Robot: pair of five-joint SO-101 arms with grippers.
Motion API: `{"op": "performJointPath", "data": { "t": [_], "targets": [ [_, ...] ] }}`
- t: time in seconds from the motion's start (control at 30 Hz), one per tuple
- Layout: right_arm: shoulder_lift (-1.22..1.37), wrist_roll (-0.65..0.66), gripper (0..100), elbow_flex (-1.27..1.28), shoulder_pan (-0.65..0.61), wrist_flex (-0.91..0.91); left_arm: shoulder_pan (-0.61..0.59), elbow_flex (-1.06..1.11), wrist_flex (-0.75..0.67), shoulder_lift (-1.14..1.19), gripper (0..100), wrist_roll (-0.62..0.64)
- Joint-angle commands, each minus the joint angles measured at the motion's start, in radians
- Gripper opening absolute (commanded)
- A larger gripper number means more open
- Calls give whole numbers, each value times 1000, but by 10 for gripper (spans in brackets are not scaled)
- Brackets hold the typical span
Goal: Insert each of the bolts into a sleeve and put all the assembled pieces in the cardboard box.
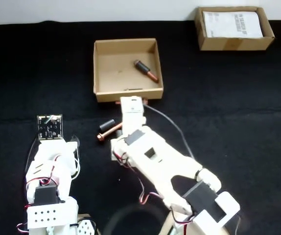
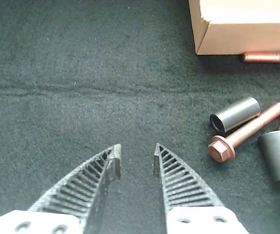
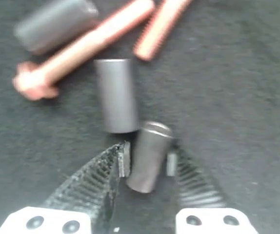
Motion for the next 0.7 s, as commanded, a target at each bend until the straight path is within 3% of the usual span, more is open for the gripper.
{"op": "performJointPath", "data": {
  "t": [0.0, 0.17, 0.4, 0.67],
  "targets": [
    [2, -3, 9, -28, 10, 18, -10, 24, -18, 1, 132, -5],
    [-1, -3, 6, -58, 71, 70, -10, 24, -18, 1, 131, -5],
    [-2, 8, 6, -308, 153, 360, -10, 24, -18, 1, 132, -5],
    [-173, 126, 6, -593, 236, 630, -10, 24, -18, 2, 132, -3]
  ]
}}
